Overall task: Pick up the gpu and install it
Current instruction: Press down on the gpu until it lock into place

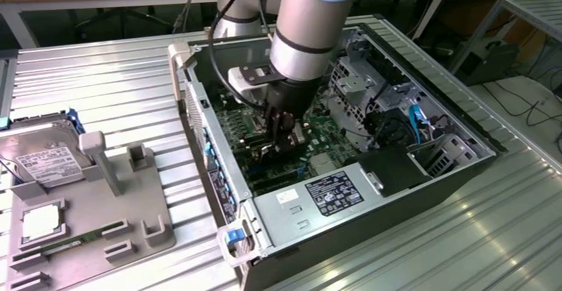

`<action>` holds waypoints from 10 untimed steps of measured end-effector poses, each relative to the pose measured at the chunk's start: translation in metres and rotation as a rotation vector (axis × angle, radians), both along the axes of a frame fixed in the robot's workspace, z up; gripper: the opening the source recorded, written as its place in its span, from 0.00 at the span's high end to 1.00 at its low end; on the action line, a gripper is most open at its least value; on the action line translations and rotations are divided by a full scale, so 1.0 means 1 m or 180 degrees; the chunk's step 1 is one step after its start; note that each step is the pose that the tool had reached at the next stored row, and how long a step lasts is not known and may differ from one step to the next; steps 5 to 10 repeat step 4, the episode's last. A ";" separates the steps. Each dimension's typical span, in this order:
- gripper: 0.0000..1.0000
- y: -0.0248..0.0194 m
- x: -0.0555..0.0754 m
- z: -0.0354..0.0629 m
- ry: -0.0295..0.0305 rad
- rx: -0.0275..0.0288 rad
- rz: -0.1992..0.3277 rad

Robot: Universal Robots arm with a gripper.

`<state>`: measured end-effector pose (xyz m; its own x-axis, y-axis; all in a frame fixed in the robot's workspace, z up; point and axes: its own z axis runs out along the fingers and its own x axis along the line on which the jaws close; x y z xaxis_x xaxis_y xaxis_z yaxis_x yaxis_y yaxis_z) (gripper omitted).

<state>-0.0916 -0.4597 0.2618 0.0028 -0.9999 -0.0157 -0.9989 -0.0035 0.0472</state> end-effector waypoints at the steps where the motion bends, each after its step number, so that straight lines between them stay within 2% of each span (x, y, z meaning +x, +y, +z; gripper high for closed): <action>1: 0.65 0.0000 0.000 0.0170 0.0000 -0.0002 0.0000; 2: 0.65 0.0000 0.000 0.0277 -0.0001 -0.0001 0.0000; 3: 0.89 0.0000 0.000 0.0278 0.0000 -0.0002 0.0000; 10: 0.89 0.0000 0.000 0.0279 0.0000 -0.0002 0.0000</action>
